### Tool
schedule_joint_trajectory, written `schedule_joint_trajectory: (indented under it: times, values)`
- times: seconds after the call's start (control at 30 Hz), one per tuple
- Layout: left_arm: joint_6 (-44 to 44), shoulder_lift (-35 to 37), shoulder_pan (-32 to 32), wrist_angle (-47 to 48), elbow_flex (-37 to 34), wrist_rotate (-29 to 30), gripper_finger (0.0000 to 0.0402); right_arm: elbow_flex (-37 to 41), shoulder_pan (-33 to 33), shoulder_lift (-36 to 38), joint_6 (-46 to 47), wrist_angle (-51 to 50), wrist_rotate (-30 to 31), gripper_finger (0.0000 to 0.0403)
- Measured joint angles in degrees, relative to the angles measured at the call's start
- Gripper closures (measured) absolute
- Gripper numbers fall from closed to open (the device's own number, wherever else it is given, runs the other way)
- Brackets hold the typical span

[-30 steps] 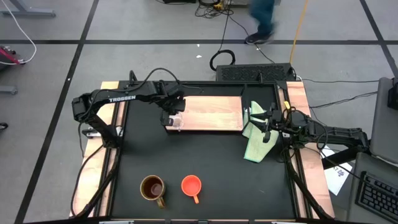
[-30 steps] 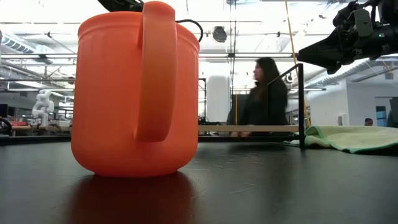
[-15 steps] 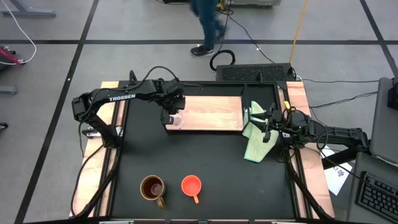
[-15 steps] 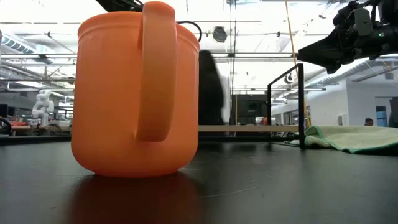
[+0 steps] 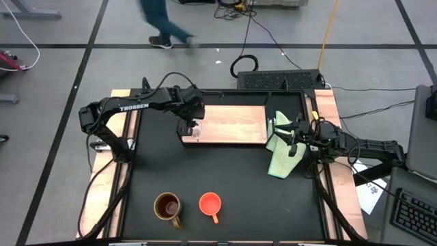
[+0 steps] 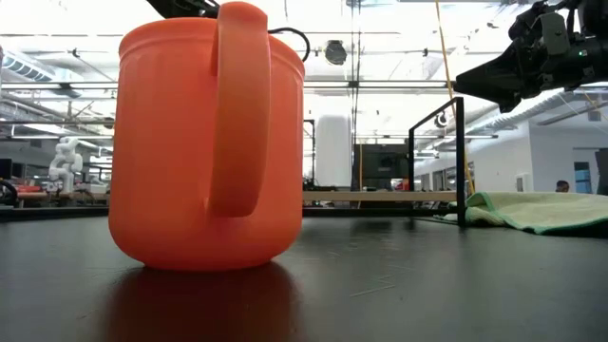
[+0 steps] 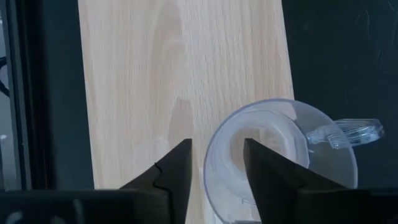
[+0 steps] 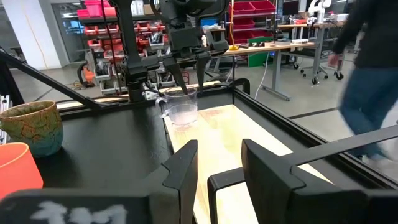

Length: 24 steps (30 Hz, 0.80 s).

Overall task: Stack small to large cups/mugs on shelf
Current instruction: Put the orange mug on the shelf

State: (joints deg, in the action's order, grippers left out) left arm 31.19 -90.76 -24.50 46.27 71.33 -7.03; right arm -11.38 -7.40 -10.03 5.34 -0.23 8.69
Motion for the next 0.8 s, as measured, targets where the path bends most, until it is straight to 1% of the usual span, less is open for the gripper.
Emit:
schedule_joint_trajectory:
  times: [0.13,0.27,0.47,0.53,0.6,0.63,0.7,0.73,0.8]
  values:
    - [0.00,0.00,-0.25,-0.12,0.00,0.32,0.0237,0.00,0.00,0.00,-0.02,0.00,0.00,0.0286]
    - [-0.21,0.26,-0.18,0.34,1.33,4.52,0.0225,0.00,0.00,-0.02,0.00,0.00,0.00,0.0286]
    - [-2.92,0.59,1.48,1.72,8.58,4.92,0.0207,0.00,0.00,-0.02,0.46,0.00,0.00,0.0286]
    - [-5.70,0.73,2.39,1.53,11.38,4.72,0.0205,0.00,0.00,-0.01,0.64,-0.02,0.00,0.0286]
    - [-10.51,0.76,3.05,1.88,13.92,3.84,0.0208,0.00,0.00,0.00,0.66,0.00,0.00,0.0286]
    - [-12.87,0.74,3.25,2.61,15.37,2.03,0.0215,0.00,0.00,-0.01,0.66,-0.02,0.00,0.0286]
    - [-15.89,0.89,3.52,5.16,18.16,-2.72,0.0248,0.00,0.00,0.00,0.66,0.00,0.00,0.0286]
    - [-15.98,1.31,3.78,6.56,19.09,-4.25,0.0271,0.00,0.00,-0.01,0.65,0.00,0.00,0.0286]
    - [-15.71,2.42,4.84,8.63,19.87,-5.22,0.0324,0.00,0.01,-0.02,0.64,0.00,0.00,0.0286]
